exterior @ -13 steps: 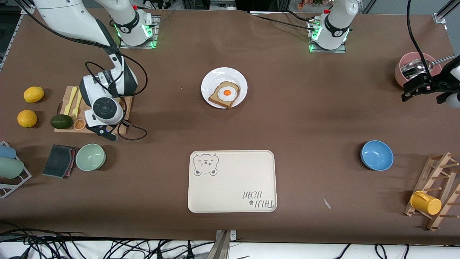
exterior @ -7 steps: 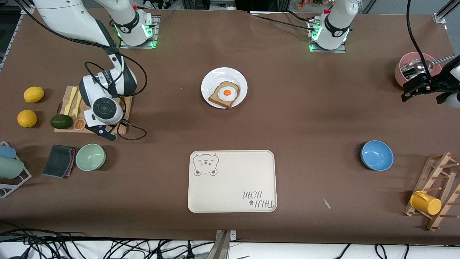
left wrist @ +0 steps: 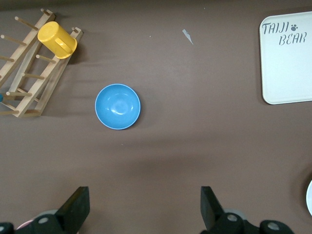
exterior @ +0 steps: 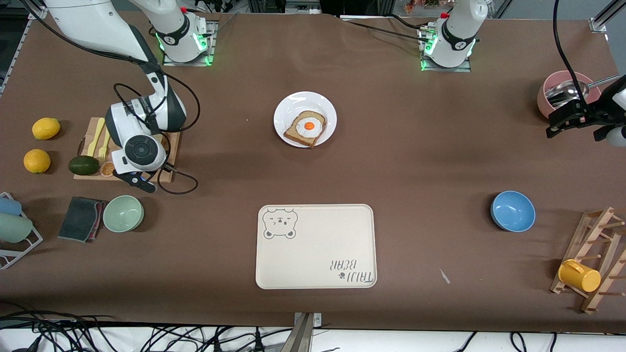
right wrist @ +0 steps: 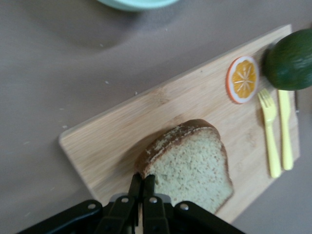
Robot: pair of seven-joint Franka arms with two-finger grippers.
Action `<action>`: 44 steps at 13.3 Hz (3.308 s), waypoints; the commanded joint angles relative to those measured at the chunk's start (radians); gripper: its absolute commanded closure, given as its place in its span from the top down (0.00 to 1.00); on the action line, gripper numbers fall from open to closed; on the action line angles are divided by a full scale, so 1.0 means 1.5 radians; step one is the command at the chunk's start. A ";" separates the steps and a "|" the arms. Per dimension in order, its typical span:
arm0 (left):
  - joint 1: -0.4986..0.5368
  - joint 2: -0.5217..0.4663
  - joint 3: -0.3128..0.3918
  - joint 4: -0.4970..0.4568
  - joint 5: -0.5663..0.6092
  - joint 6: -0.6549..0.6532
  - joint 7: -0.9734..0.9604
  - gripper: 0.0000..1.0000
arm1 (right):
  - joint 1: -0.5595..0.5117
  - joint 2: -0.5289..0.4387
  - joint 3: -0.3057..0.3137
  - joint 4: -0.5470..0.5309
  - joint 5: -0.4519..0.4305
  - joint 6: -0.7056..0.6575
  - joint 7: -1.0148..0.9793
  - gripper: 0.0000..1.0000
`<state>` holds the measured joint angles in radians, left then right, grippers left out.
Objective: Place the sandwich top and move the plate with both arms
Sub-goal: 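Close the right gripper on the bread slice edge and lift it, then carry the bread slice with the right gripper onto the egg toast, then open the right gripper to release the bread onto the egg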
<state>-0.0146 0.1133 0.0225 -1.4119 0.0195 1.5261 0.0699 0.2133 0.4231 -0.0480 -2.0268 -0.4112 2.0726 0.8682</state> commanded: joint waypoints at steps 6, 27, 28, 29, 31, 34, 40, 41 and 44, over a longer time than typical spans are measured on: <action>-0.002 -0.001 -0.001 0.001 -0.018 -0.002 -0.006 1.00 | 0.017 -0.011 0.111 0.209 0.180 -0.280 0.027 0.00; 0.001 -0.001 -0.011 -0.001 -0.018 -0.016 -0.005 1.00 | 0.367 0.156 0.111 0.362 0.288 -0.109 0.630 0.00; 0.001 -0.001 -0.011 -0.002 -0.018 -0.016 -0.006 1.00 | 0.374 0.159 0.111 0.362 0.287 -0.110 0.630 0.00; 0.000 -0.001 -0.011 -0.001 -0.018 -0.016 -0.006 1.00 | 0.376 0.160 0.111 0.362 0.287 -0.110 0.630 0.00; 0.000 -0.001 -0.011 -0.001 -0.018 -0.017 -0.006 1.00 | 0.377 0.165 0.111 0.362 0.284 -0.111 0.629 0.20; 0.000 -0.002 -0.011 -0.001 -0.018 -0.017 -0.006 1.00 | 0.376 0.159 0.106 0.364 0.280 -0.113 0.630 0.68; 0.002 0.002 -0.011 -0.001 -0.018 -0.016 -0.006 1.00 | 0.368 0.141 0.058 0.456 0.274 -0.189 0.591 0.79; 0.003 0.004 -0.011 -0.001 -0.018 -0.016 -0.005 1.00 | 0.364 0.127 0.040 0.463 0.276 -0.211 0.556 0.79; 0.000 0.006 -0.011 0.000 -0.019 -0.014 -0.005 1.00 | 0.338 0.080 -0.002 0.463 0.281 -0.263 0.398 0.79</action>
<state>-0.0144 0.1223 0.0035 -1.4145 0.0194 1.5108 0.0659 0.7389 0.5929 -0.0204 -1.3290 0.0014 1.7329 1.5861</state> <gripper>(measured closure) 0.000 0.211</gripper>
